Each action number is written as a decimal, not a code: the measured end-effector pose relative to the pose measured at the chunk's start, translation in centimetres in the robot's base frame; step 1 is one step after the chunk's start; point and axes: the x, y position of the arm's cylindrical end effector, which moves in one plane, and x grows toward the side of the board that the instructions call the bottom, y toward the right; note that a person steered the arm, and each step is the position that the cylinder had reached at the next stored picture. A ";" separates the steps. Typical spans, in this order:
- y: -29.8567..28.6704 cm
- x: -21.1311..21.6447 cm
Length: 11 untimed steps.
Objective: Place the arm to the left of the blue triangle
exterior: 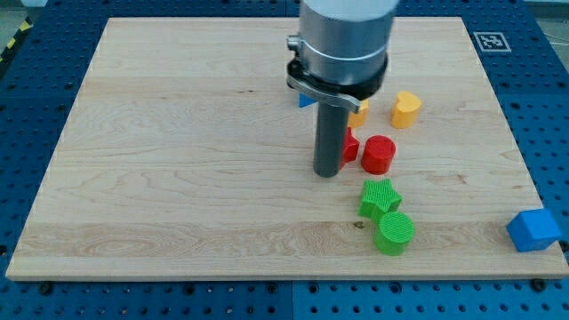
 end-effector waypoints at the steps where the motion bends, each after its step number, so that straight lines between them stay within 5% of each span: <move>1: 2.2 1.2; 4: -3.4 8.0; 5: -6.7 7.3; 8: -14.2 -1.8; 11: -10.5 -6.7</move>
